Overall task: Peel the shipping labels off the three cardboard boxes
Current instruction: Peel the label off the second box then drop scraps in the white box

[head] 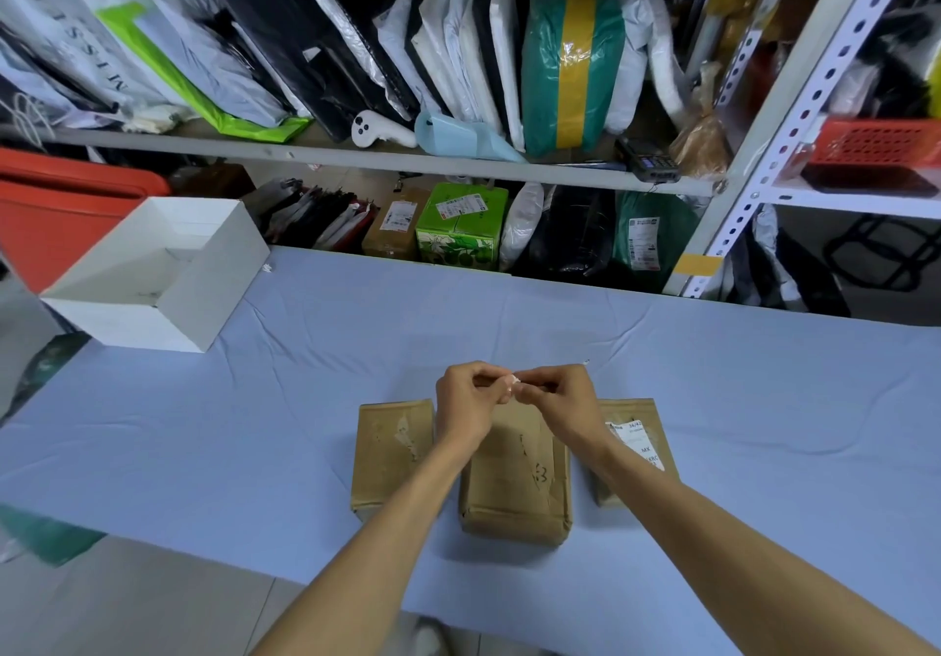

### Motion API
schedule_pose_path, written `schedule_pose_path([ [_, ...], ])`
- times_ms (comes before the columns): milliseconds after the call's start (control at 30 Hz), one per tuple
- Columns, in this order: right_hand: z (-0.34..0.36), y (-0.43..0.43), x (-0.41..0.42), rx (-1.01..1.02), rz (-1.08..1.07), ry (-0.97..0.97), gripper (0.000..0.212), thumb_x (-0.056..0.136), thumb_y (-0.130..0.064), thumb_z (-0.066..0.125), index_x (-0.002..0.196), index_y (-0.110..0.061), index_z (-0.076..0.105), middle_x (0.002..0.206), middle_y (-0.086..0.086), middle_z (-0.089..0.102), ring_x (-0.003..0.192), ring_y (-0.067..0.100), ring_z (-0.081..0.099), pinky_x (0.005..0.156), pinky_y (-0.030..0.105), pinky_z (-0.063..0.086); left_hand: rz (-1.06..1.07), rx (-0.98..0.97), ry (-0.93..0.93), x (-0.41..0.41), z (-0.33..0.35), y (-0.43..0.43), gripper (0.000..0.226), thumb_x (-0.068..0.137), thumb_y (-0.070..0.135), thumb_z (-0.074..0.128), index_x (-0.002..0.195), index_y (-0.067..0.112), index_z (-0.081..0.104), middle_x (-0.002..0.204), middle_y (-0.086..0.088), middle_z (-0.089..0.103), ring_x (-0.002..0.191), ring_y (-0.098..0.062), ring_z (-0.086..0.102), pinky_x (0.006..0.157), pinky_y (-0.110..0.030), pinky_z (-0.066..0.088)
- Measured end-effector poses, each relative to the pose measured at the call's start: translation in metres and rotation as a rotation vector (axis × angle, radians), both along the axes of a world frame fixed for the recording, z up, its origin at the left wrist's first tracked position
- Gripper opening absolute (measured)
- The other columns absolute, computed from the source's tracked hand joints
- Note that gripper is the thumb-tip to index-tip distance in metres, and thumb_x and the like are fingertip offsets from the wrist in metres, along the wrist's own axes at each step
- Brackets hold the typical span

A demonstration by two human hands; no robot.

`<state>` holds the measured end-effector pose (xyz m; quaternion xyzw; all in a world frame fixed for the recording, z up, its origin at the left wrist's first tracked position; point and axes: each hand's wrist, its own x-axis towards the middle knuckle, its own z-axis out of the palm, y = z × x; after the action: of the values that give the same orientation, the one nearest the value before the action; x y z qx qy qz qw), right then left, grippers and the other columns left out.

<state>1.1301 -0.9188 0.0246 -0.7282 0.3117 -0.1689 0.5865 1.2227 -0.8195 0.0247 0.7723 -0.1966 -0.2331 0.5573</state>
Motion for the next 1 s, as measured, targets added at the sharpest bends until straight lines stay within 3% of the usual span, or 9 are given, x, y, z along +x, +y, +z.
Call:
schedule_pose_path([
  [100, 0.004, 0.002, 0.001, -0.113, 0.006, 0.027, 0.012, 0.084, -0.01, 0.069, 0.091, -0.007, 0.077, 0.081, 0.003, 0.075, 0.077, 0.009, 0.07, 0.073, 0.02, 0.054, 0.016, -0.02, 0.041, 0.001, -0.001, 0.001, 0.011, 0.08, 0.013, 0.076, 0.074, 0.022, 0.074, 0.068, 0.001, 0.073, 0.067, -0.014, 0.072, 0.077, -0.037, 0.06],
  [233, 0.008, -0.001, 0.004, -0.214, -0.009, 0.05, 0.01, 0.082, -0.007, 0.068, 0.088, -0.005, 0.076, 0.071, 0.001, 0.072, 0.061, -0.003, 0.063, 0.057, 0.008, 0.043, -0.018, -0.071, 0.063, 0.003, -0.002, 0.002, 0.009, 0.08, 0.012, 0.076, 0.083, 0.02, 0.076, 0.077, 0.003, 0.075, 0.075, -0.011, 0.072, 0.081, -0.032, 0.059],
  [367, 0.01, -0.006, 0.003, -0.224, -0.039, 0.055, 0.01, 0.082, -0.008, 0.068, 0.086, -0.005, 0.076, 0.07, 0.003, 0.072, 0.064, 0.006, 0.066, 0.058, 0.018, 0.05, -0.078, -0.018, 0.025, 0.002, 0.001, -0.003, 0.02, 0.079, 0.007, 0.076, 0.099, 0.013, 0.076, 0.093, 0.002, 0.075, 0.085, -0.004, 0.069, 0.079, -0.015, 0.054],
  [467, 0.009, -0.005, 0.003, -0.232, -0.079, 0.058, 0.01, 0.08, -0.006, 0.068, 0.084, -0.005, 0.077, 0.069, 0.003, 0.072, 0.065, 0.01, 0.068, 0.059, 0.019, 0.052, -0.09, 0.021, -0.029, -0.001, 0.002, -0.008, 0.02, 0.081, 0.006, 0.074, 0.099, 0.012, 0.076, 0.09, 0.006, 0.073, 0.078, 0.008, 0.065, 0.069, -0.003, 0.047],
  [667, 0.011, -0.012, 0.003, -0.244, -0.148, 0.087, 0.012, 0.077, -0.003, 0.066, 0.073, -0.007, 0.077, 0.059, 0.0, 0.069, 0.057, 0.007, 0.066, 0.055, 0.018, 0.049, -0.159, 0.047, -0.068, -0.005, 0.007, -0.019, 0.028, 0.085, 0.003, 0.068, 0.112, 0.01, 0.071, 0.099, -0.004, 0.073, 0.078, 0.005, 0.063, 0.07, -0.001, 0.048],
  [767, 0.014, -0.011, 0.006, -0.221, -0.116, 0.065, 0.011, 0.081, -0.002, 0.066, 0.081, -0.004, 0.077, 0.067, 0.006, 0.072, 0.063, 0.011, 0.069, 0.06, 0.022, 0.055, -0.075, 0.026, -0.098, -0.004, 0.007, -0.018, 0.017, 0.084, 0.005, 0.07, 0.101, 0.01, 0.074, 0.093, -0.003, 0.074, 0.079, 0.002, 0.065, 0.07, -0.005, 0.05],
  [833, 0.015, -0.007, 0.009, -0.184, -0.117, 0.033, 0.009, 0.082, -0.003, 0.068, 0.087, -0.003, 0.076, 0.071, 0.006, 0.072, 0.066, 0.011, 0.071, 0.06, 0.017, 0.055, -0.035, 0.022, -0.122, 0.001, 0.007, -0.018, 0.011, 0.083, 0.007, 0.072, 0.092, 0.011, 0.076, 0.086, 0.001, 0.074, 0.078, -0.001, 0.067, 0.069, -0.008, 0.052],
  [1000, 0.015, 0.001, 0.013, -0.083, -0.136, -0.03, 0.014, 0.083, -0.006, 0.064, 0.088, -0.007, 0.077, 0.074, 0.002, 0.074, 0.07, 0.006, 0.071, 0.066, 0.016, 0.056, 0.019, 0.067, -0.137, 0.006, 0.014, -0.016, 0.009, 0.08, 0.006, 0.071, 0.082, 0.015, 0.072, 0.077, 0.007, 0.071, 0.071, -0.005, 0.069, 0.064, -0.012, 0.054],
])
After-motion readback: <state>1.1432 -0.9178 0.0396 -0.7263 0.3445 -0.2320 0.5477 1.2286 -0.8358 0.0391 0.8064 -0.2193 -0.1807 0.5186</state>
